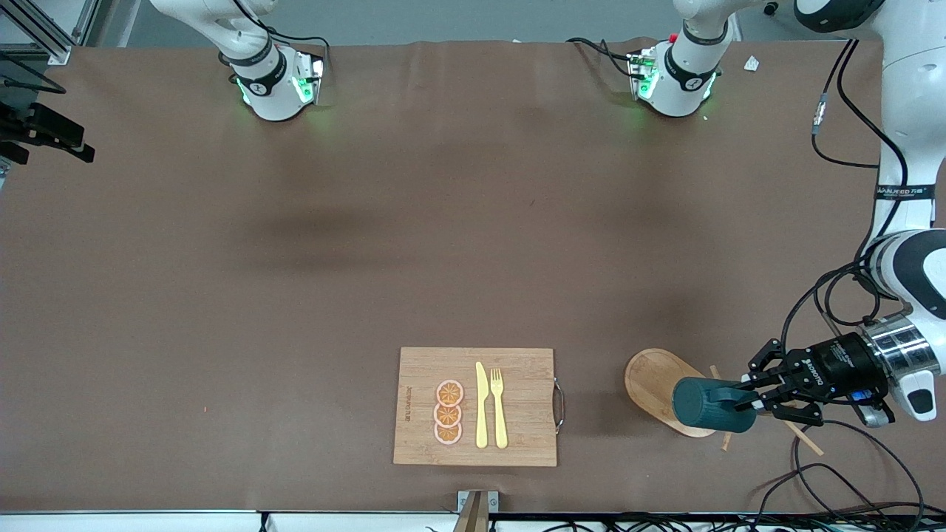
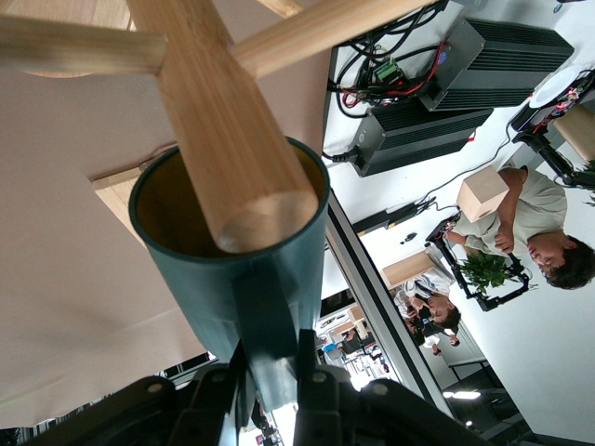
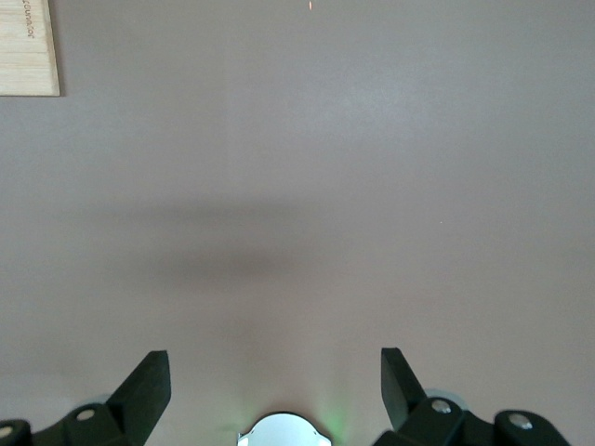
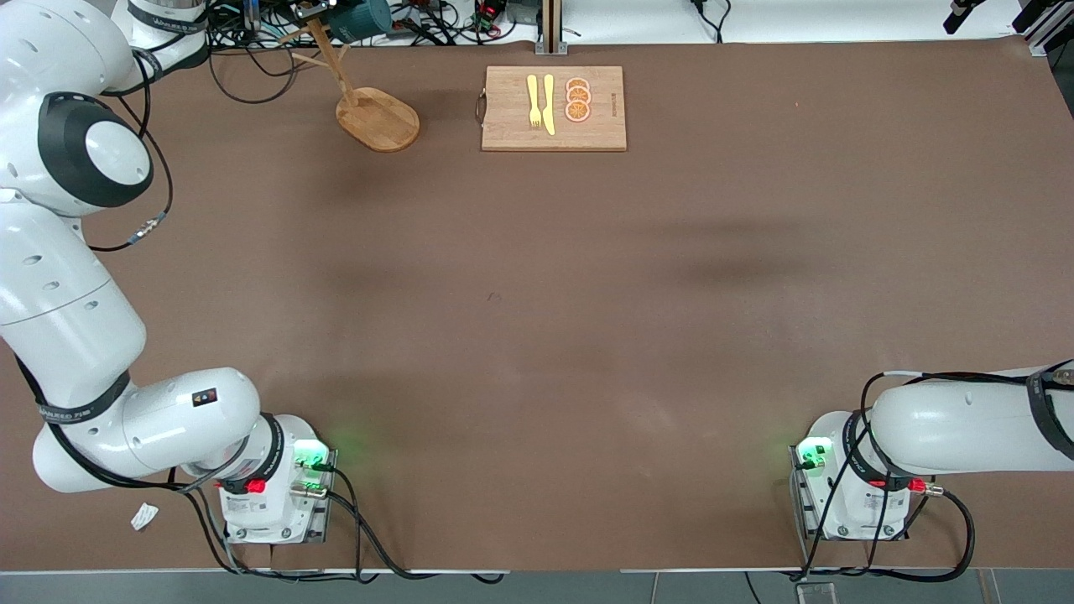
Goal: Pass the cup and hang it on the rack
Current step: 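Tilt the mug with the left gripper and hook it onto a rack peg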
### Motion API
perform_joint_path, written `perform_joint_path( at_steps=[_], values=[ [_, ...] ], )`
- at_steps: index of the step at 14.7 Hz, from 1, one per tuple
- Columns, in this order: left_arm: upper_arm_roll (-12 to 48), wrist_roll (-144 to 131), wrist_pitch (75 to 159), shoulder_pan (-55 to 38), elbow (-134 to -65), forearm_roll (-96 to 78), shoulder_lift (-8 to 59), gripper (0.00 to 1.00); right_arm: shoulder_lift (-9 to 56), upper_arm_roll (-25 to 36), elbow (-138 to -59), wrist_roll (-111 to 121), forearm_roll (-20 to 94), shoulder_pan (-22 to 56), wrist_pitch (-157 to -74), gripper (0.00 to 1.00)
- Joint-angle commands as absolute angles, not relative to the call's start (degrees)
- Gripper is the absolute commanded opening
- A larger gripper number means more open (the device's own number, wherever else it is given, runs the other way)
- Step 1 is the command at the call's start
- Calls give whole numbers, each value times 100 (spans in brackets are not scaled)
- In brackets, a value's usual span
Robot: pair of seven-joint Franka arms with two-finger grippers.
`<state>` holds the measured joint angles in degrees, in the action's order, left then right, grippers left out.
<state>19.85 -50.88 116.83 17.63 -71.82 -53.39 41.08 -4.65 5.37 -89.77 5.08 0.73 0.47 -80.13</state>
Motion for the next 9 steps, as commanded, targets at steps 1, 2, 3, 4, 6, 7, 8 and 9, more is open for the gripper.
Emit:
perform_joint_path(
  at_steps=[1,2,3,4,6,7,8,9],
  values=[
    [2004,-4896,11628,1854,-7093,-5476,4175,1,-624,536,-9141,545,-18,62,-8033,100],
    [2004,-4843,11628,1872,-7110,-5476,4201,1,-624,536,-9141,545,-18,62,-8033,100],
    [2004,-4834,11619,1872,-7110,-5476,4201,2,-624,536,-9141,545,-9,62,-8033,100],
    [2004,-4834,11619,1872,-7110,-5476,4201,2,-624,536,-9141,545,-9,62,-8033,100],
    [2004,-4755,11619,1872,-7110,-5467,4210,3,-624,536,-9141,545,-9,62,-8033,100],
    [1995,-4720,11628,1872,-7110,-5467,4219,3,-624,527,-9141,545,-9,62,-8033,100],
    [2004,-4676,11619,1872,-7110,-5467,4245,3,-624,536,-9141,545,-9,62,-8033,100],
    [1995,-4624,11619,1907,-7119,-5467,4245,3,-615,536,-9141,545,-9,62,-8033,100]
  ],
)
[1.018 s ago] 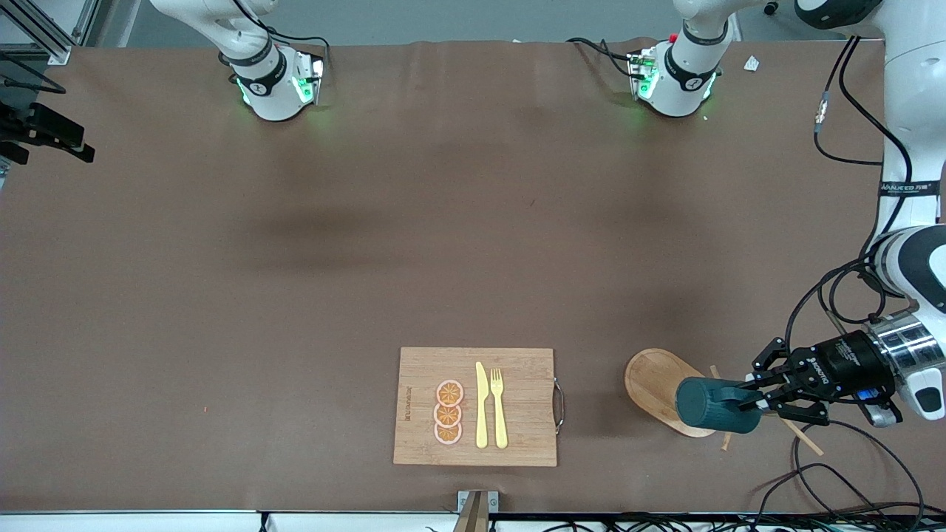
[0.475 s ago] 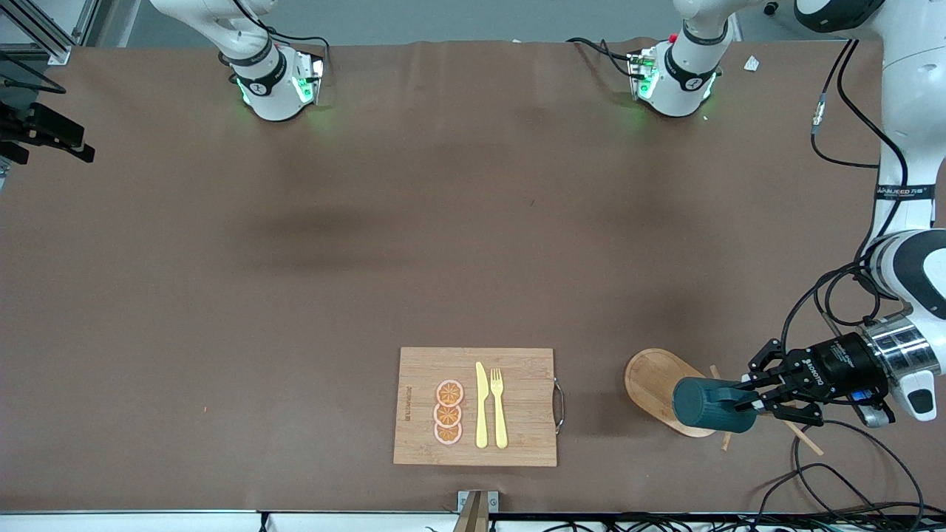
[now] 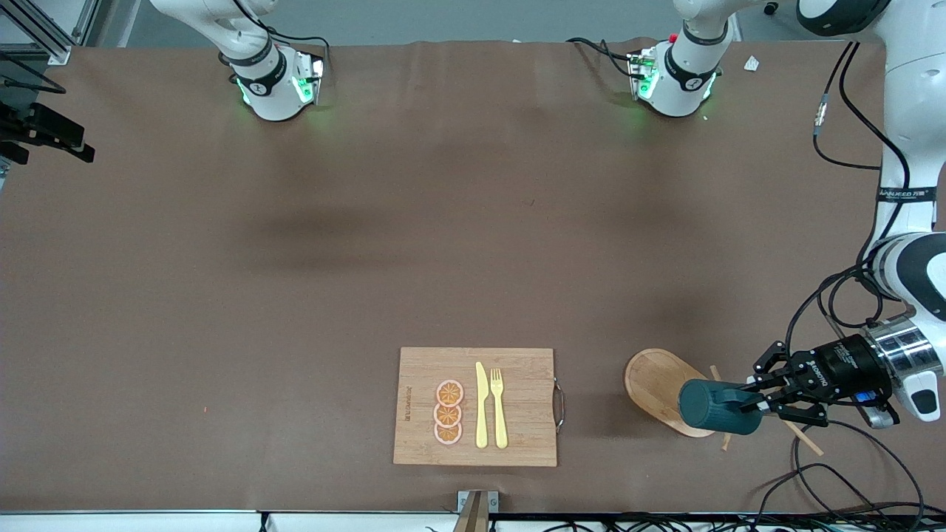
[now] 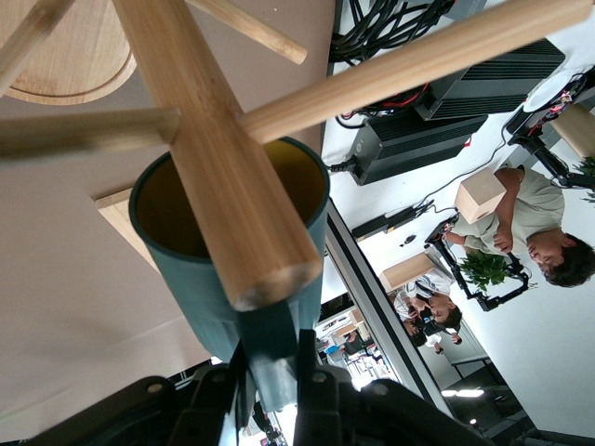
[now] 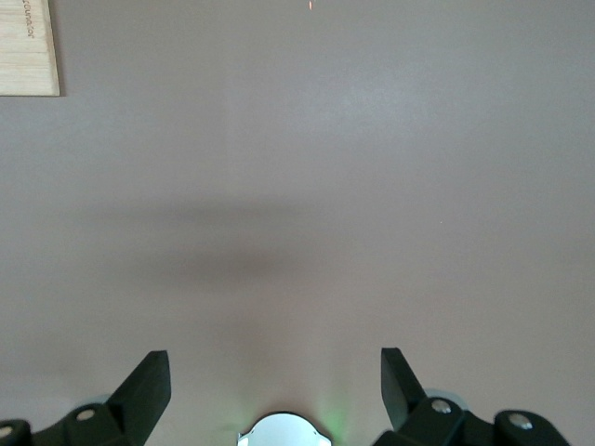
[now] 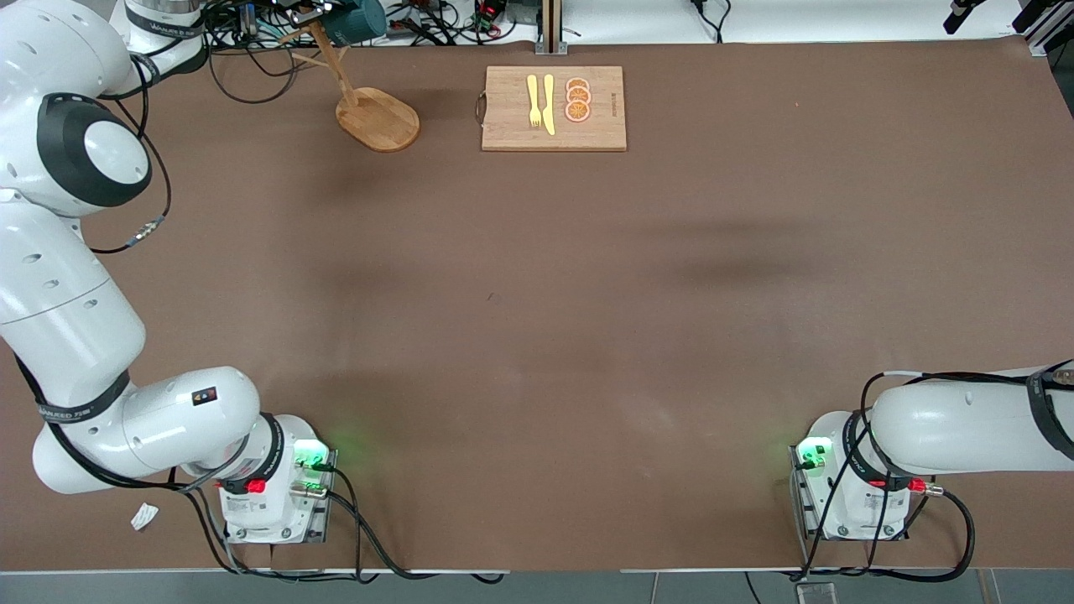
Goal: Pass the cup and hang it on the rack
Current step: 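Tilt the mug with the left gripper and hook it onto a rack peg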
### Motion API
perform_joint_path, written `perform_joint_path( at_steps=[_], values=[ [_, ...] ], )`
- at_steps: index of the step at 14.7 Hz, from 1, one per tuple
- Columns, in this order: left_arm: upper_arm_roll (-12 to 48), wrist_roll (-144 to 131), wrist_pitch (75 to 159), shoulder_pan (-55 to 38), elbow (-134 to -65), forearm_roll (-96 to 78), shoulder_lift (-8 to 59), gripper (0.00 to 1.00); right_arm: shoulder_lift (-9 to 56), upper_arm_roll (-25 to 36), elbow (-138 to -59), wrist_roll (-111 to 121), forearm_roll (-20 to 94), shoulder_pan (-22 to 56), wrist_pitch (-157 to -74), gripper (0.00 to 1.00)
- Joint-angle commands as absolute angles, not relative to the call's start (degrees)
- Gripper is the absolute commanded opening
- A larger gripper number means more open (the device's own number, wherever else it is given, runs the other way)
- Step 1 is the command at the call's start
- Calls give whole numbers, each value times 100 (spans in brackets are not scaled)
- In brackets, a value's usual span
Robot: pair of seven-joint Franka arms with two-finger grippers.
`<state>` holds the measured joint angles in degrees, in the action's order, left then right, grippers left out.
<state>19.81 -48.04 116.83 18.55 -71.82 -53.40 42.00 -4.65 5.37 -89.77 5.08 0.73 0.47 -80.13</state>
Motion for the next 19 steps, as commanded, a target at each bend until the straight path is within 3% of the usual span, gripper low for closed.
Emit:
perform_joint_path(
  at_steps=[1,11,14,16,18,19],
  values=[
    [1995,-4614,11610,1916,-7119,-5467,4254,3,-624,536,-9141,545,-9,62,-8033,100],
    [1995,-4474,11610,1951,-7119,-5458,4324,6,-615,536,-9149,519,44,53,-7980,100],
    [1995,-4430,11610,1951,-7119,-5449,4342,13,-615,545,-9149,519,70,44,-7998,100],
    [1995,-4438,11610,1951,-7119,-5449,4342,28,-615,536,-9149,519,70,44,-7998,100],
    [1995,-4438,11610,1942,-7119,-5449,4342,52,-615,536,-9149,519,79,53,-8024,100],
    [1995,-4421,11610,1942,-7119,-5432,4333,74,-615,536,-9149,527,79,53,-8051,100]
  ],
)
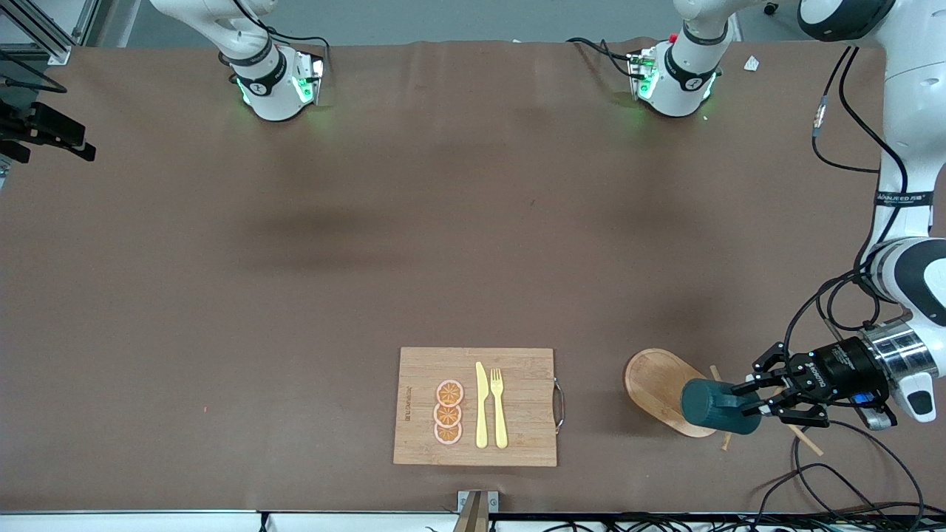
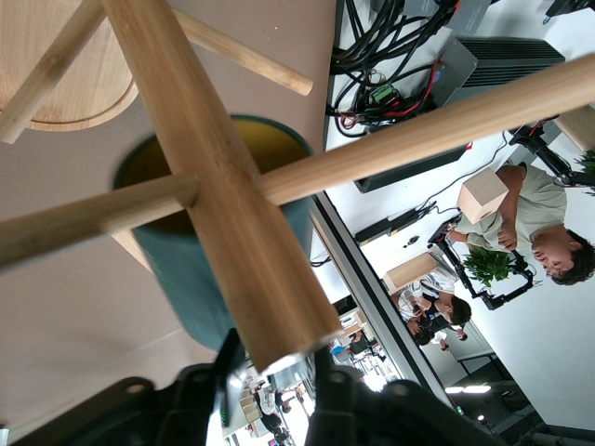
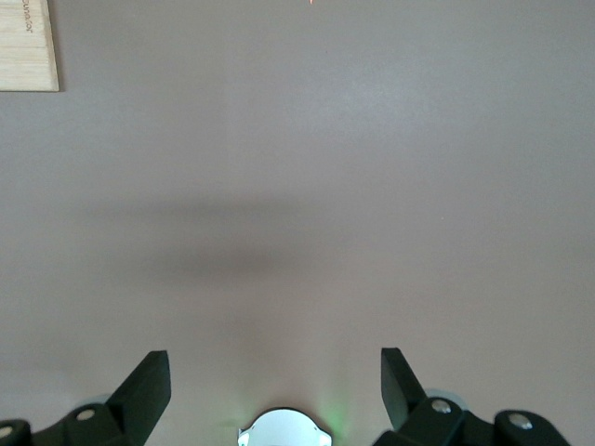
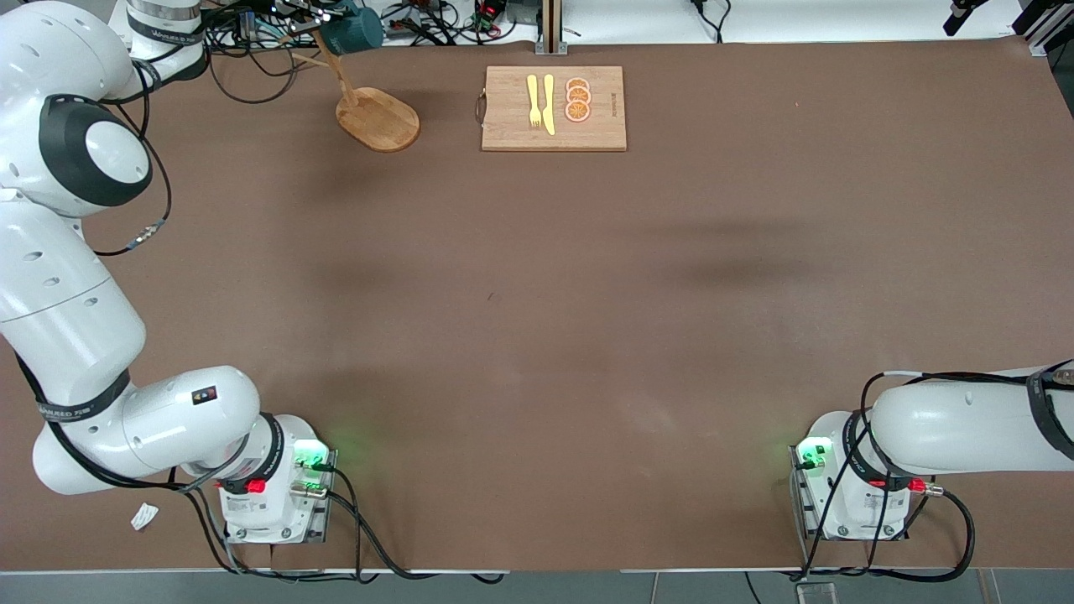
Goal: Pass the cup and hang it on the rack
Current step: 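Tilt the mug with the left gripper and hook it onto a rack peg, then open the left gripper and pull it back from the hung mug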
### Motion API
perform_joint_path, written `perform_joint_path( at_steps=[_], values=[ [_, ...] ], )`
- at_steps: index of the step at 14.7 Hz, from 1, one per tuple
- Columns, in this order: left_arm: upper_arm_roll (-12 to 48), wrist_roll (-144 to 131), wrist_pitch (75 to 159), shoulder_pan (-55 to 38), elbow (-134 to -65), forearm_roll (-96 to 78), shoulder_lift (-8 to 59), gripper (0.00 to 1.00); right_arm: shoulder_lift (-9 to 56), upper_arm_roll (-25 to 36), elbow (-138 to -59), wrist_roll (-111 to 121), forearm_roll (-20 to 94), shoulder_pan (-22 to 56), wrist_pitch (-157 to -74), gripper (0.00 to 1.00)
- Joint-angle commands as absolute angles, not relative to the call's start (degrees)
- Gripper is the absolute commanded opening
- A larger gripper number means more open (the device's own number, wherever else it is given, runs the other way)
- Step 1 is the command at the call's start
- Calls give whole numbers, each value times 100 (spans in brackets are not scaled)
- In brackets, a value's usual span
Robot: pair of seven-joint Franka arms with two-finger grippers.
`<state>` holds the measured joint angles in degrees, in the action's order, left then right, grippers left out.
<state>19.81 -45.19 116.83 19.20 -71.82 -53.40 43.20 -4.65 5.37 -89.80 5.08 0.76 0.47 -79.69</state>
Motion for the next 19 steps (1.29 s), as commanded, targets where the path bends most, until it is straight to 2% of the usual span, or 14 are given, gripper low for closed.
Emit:
perform_joint_path(
  at_steps=[1,6,11,15,19],
  values=[
    [1995,-4351,11610,1942,-7119,-5414,4307,99,-615,536,-9149,527,79,53,-8059,100],
    [2004,-4236,11610,1916,-7102,-5205,4114,100,-615,536,-9149,536,79,53,-8077,100],
    [2249,-4236,11610,1741,-7110,-3467,3674,100,-615,536,-9149,545,79,62,-8095,100],
    [2373,-4280,11602,1258,-7163,-1707,3288,100,-615,536,-9149,545,79,62,-8086,100],
    [2513,-4228,10821,1143,-7198,-785,2902,100,-615,536,-9149,545,79,70,-8086,100]
  ],
)
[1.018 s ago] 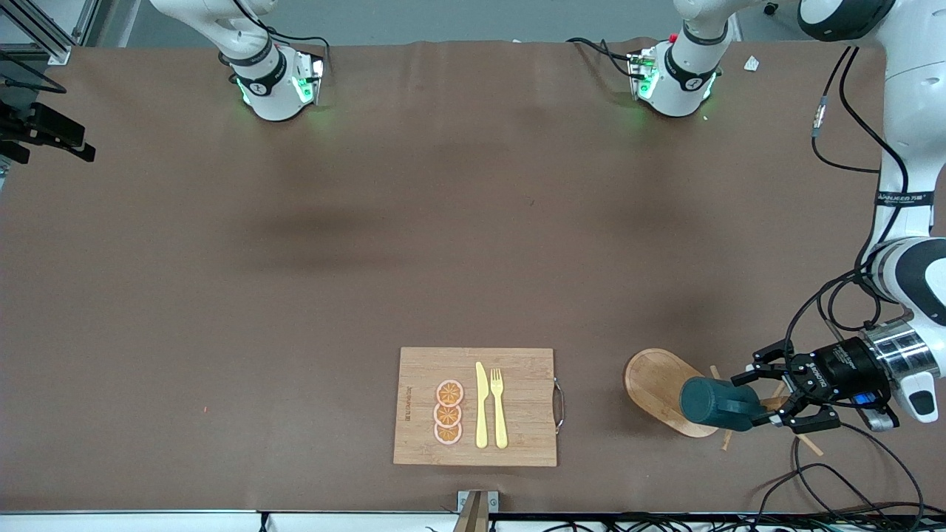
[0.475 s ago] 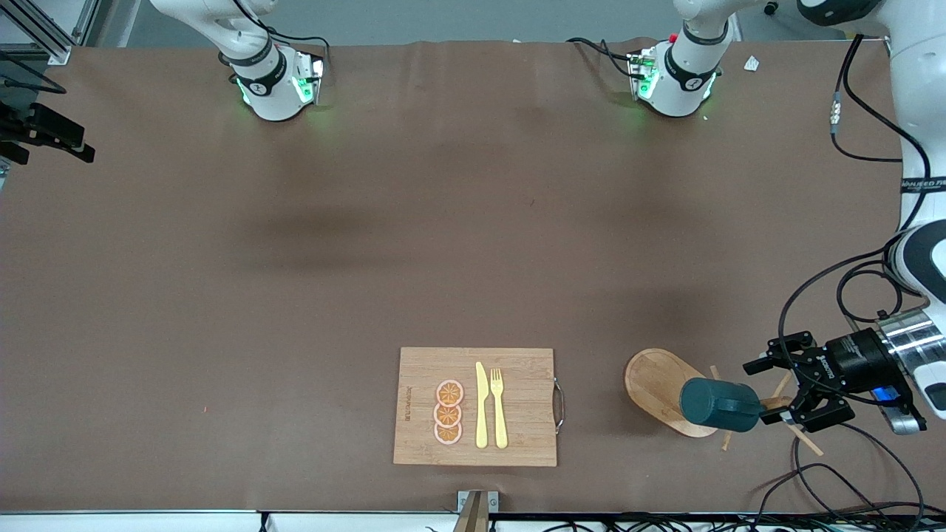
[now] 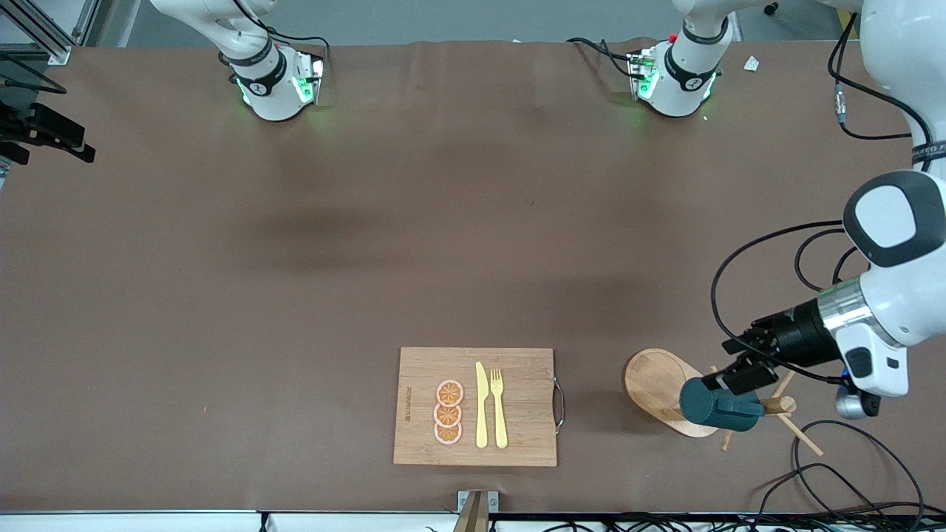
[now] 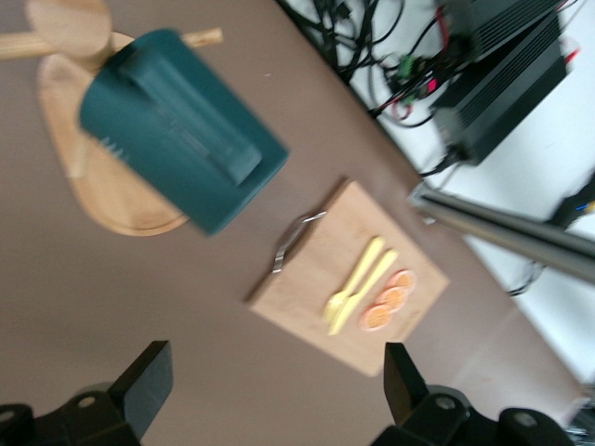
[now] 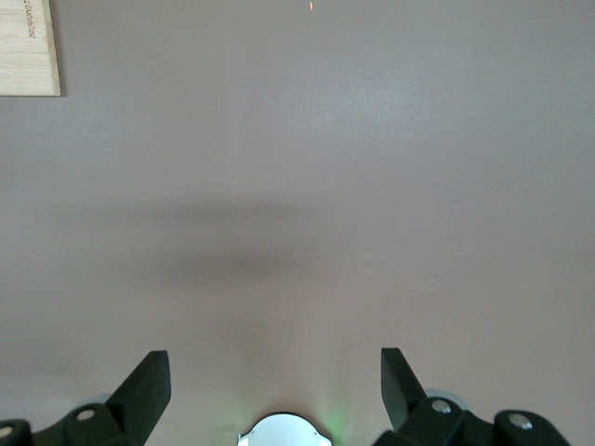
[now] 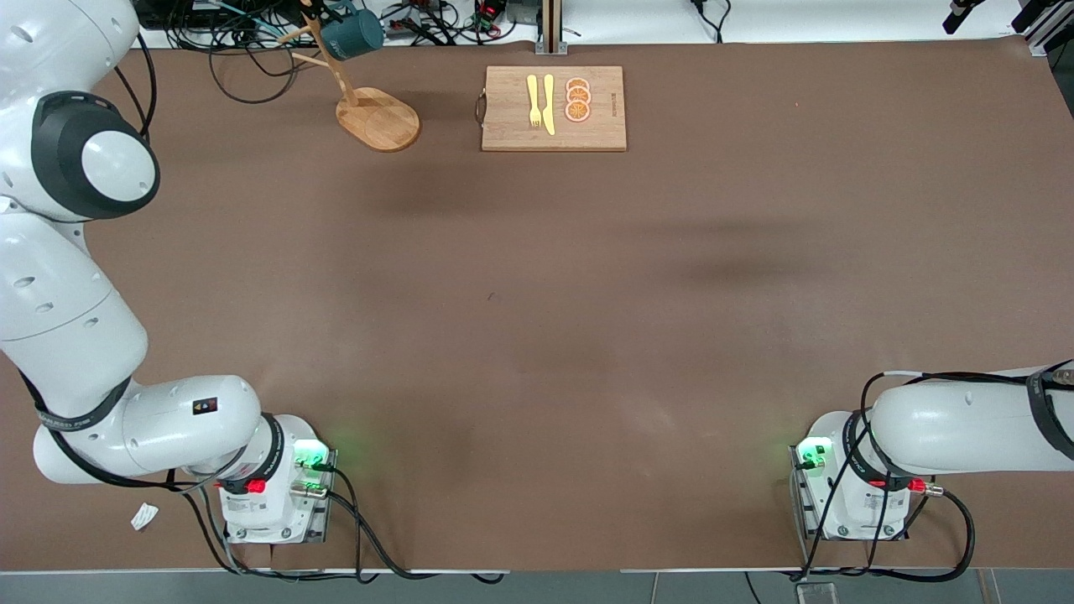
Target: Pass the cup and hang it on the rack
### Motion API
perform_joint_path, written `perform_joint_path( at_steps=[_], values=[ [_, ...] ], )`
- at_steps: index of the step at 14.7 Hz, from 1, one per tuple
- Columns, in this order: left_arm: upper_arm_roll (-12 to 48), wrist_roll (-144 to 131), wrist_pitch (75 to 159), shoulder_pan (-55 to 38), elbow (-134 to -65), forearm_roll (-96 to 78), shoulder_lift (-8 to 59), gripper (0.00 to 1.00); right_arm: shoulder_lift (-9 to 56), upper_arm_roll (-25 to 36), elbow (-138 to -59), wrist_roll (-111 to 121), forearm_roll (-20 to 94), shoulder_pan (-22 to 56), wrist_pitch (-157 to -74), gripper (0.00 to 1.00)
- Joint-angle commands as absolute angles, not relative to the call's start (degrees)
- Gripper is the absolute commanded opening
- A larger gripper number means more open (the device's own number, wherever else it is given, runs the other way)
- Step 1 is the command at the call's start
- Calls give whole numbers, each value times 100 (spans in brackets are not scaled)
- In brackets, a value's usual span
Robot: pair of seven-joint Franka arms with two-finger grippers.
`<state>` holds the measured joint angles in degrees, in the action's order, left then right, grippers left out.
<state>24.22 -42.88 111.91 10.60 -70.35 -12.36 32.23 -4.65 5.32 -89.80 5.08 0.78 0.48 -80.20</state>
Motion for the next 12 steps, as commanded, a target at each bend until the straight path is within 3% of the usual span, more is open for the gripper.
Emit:
perform_joint_path(
  at_steps=[1,6,12],
  values=[
    [2670,-4219,10654,1169,-7198,-486,2796,100,-615,536,-9149,545,79,70,-8086,100],
    [3032,-3378,9722,1195,-7198,895,2277,100,-615,536,-9149,545,79,70,-8095,100],
    [3041,-2320,9027,1178,-7189,1424,1750,100,-615,536,-9149,545,79,70,-8095,100]
  ],
)
